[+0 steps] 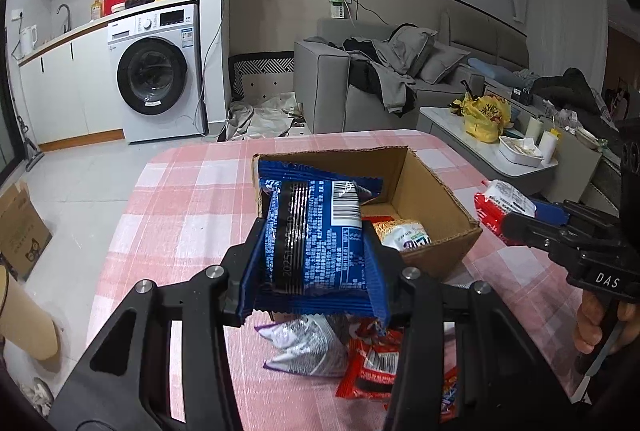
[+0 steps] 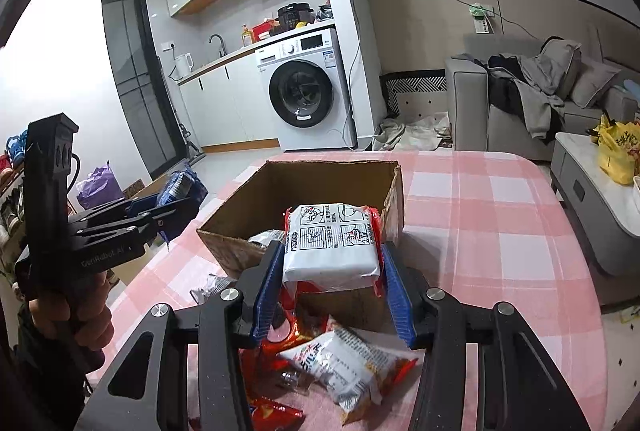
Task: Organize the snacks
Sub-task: 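Lift both held packets into the cardboard box and open both grippers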
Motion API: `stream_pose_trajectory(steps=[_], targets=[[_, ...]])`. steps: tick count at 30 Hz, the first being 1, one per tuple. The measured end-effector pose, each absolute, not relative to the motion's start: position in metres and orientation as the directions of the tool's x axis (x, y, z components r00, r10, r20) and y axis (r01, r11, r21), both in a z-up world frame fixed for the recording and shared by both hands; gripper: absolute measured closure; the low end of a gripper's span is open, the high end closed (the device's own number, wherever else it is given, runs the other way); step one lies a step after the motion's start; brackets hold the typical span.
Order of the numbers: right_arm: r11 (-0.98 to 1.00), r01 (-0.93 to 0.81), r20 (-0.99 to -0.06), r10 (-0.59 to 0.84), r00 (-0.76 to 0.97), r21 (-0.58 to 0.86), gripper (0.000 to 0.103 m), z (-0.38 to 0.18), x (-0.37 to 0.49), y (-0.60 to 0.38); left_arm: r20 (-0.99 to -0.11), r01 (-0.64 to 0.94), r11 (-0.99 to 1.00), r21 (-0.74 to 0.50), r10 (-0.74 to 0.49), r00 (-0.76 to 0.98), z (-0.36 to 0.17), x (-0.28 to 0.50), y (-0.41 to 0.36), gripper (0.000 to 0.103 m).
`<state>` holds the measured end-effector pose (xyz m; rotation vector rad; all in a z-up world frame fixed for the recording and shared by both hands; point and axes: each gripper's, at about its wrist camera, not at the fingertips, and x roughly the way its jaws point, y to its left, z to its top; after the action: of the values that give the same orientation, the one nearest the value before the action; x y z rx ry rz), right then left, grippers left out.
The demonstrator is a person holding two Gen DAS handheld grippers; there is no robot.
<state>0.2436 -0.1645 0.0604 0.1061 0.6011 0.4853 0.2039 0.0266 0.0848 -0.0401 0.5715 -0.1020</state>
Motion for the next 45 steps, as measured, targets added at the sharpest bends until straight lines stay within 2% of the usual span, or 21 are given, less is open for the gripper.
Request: stream_pose_trajectory(steps=[17, 45], targets=[[0.872, -0.416, -0.533, 0.487, 0.692, 0.257, 0.054, 0.054, 0.292, -0.148, -0.55, 0.095, 0.993, -0.077, -0.121, 0.826, 0.081, 0.264, 0.027, 0.061], [0.862, -0.452, -0.584, 0.493, 0.644, 0.23, 0.054, 0.033, 0.342, -0.119, -0.639, 0.113, 0.993, -0.021, -0.1, 0.763, 0.036, 0.344, 0.006, 0.061]])
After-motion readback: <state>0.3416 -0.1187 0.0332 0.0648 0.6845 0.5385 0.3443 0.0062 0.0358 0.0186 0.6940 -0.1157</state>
